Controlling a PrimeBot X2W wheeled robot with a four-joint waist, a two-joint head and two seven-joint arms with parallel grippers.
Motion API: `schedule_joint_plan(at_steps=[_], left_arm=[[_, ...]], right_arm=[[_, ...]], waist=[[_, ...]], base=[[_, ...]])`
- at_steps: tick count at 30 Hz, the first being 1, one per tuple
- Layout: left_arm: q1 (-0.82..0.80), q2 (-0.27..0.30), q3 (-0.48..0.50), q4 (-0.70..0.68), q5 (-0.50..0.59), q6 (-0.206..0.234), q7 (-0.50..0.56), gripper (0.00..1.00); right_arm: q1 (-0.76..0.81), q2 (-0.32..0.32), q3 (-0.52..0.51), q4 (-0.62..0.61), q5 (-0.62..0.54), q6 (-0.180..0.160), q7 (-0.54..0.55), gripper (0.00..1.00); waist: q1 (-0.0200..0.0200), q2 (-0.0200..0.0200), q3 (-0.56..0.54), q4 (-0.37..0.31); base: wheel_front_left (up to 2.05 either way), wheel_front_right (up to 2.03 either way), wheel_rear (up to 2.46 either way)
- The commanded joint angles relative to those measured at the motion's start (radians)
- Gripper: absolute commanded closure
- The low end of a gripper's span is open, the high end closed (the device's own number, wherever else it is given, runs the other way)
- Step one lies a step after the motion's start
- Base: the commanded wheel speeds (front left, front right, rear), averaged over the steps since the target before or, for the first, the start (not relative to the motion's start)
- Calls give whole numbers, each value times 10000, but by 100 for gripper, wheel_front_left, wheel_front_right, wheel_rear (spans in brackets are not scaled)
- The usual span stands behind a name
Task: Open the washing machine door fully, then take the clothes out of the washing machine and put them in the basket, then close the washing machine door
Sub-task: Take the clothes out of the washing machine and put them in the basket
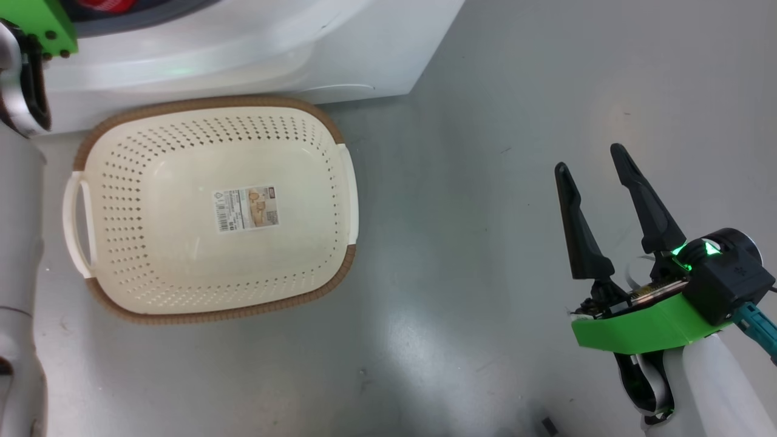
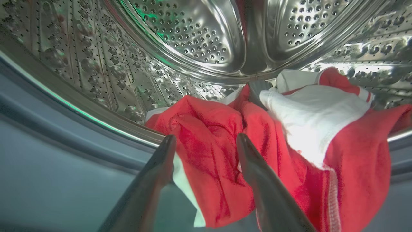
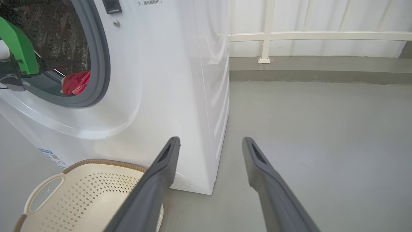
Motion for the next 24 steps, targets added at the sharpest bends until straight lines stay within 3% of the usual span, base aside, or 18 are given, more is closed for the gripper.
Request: schedule_joint_plan(at_steps=[1,12,19,20,22,24], left_arm=[[-198,582,0,-59,147,46,93,0],[-727,1112,-950,1129,913,9,1131,0],[-873,1148,-1106,1464,925,106,1392,0],[-884,1155,-1089,1495,890,134,1415,14],[-890,1152,-1069,1557,814,105,1505,100],[-905,1171,-1087,1592,786,90,1530,100]], right_arm=[[-83,-8,266,-176,105,63,-65,0],[-236,-8,402,-80,287,63,-65,0],[-283,-8,459,-58,379,63,-65,0],[-289,-8,455,-60,392,63,-65,0],[-305,-8,443,-54,416,63,-65,0],[-316,-8,427,-48,439,63,-65,0]], waist=[[0,0,67,-94],[0,0,225,-360],[0,0,247,-455],[0,0,248,-465],[0,0,249,-486],[0,0,249,-507]], base=[[0,0,0],[0,0,0],[0,0,0],[0,0,0],[0,0,0],[0,0,0]])
